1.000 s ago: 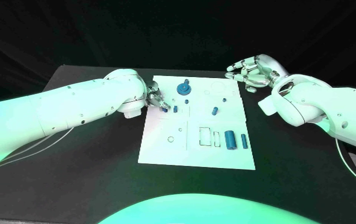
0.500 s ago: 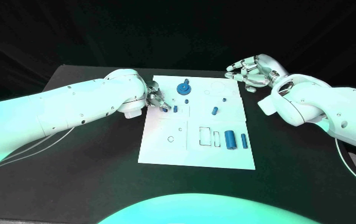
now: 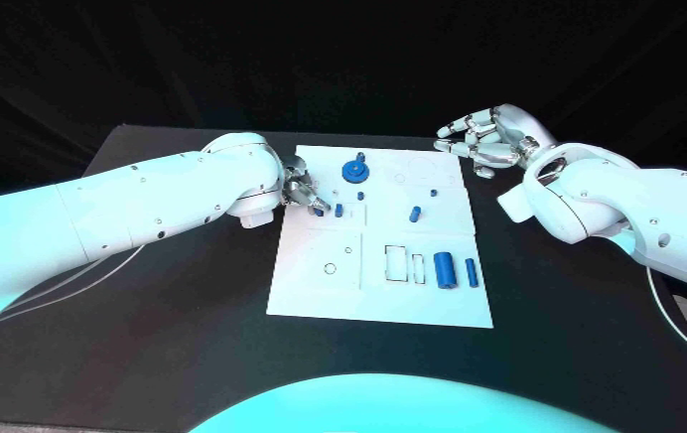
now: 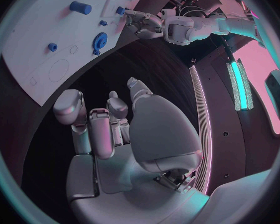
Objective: Assemble the parts on the task board
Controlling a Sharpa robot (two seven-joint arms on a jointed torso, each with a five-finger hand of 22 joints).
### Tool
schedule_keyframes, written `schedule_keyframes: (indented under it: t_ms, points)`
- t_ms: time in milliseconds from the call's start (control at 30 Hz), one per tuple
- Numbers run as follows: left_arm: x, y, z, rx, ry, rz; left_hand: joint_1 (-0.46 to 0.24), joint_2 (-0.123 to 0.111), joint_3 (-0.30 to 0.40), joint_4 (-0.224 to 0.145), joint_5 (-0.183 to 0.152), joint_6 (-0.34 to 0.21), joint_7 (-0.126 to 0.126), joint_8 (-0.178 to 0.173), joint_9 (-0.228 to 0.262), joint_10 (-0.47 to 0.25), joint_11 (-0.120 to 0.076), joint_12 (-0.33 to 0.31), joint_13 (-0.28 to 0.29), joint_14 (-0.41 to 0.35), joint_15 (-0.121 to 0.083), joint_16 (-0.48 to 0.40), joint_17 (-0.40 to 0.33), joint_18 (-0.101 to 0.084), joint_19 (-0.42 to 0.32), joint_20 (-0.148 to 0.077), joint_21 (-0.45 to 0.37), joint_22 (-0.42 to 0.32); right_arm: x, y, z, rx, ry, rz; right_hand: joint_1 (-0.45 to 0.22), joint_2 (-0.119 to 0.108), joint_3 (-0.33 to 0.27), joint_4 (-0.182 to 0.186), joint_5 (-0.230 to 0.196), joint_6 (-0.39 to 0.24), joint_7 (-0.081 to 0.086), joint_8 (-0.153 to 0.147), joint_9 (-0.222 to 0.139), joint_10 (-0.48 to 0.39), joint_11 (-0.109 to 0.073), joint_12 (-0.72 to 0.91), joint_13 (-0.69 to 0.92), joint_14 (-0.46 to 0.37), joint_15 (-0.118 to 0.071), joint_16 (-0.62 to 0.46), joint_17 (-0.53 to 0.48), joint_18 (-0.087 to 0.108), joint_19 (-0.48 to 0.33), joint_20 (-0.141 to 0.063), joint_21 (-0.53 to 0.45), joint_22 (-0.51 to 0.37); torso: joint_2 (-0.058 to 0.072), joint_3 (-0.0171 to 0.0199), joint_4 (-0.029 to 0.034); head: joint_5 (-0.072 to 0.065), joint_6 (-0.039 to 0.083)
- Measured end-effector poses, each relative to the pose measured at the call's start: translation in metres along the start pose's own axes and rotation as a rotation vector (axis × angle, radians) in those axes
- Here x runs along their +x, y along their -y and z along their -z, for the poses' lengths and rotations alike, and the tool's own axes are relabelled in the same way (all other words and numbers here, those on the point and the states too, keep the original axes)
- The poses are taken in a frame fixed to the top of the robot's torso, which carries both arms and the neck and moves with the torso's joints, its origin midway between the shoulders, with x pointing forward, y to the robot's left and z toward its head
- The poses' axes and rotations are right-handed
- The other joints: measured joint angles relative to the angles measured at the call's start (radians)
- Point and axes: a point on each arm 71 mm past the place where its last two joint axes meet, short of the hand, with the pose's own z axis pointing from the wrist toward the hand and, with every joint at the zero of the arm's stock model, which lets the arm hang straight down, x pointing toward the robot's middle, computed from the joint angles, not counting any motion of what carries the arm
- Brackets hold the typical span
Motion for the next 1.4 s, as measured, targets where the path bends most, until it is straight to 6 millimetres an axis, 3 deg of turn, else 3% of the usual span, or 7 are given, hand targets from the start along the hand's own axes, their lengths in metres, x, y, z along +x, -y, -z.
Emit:
schedule_keyframes:
  t_ms: [467,1400]
  points:
    - [0.0001,0.0000,-0.0002,0.000,-0.003,0.007,-0.004,0.004,-0.046,0.018,0.000,0.004,-0.004,0.000,0.003,0.000,0.000,0.000,0.003,0.000,0.000,0.000,0.001,0.000,0.000,0.000,0.000,0.000,0.0001,-0.0001,-0.0002,0.000,0.000,0.000,0.000,0.000,0.000,0.000,0.000,0.000,0.000,0.000,0.000,0.000,0.000,0.000,0.000,0.000,0.000,0.000,0.000,0.000,0.000,0.000,0.000,0.000,0.000,0.0006,-0.0007,-0.002,-0.001]
    - [-0.0005,0.0028,-0.0006,0.003,0.004,0.017,0.000,0.008,-0.048,0.021,0.000,0.004,-0.004,0.000,0.003,0.000,0.000,0.000,0.002,0.000,0.000,0.000,0.000,0.000,0.000,0.000,0.000,0.000,0.0004,-0.0001,-0.0009,0.000,0.000,0.000,0.000,0.000,0.000,0.000,0.000,0.000,0.000,0.000,0.000,0.000,0.000,0.000,0.000,0.000,0.000,0.000,0.000,0.000,0.000,0.000,0.000,0.000,0.000,0.0003,0.0000,-0.002,-0.002]
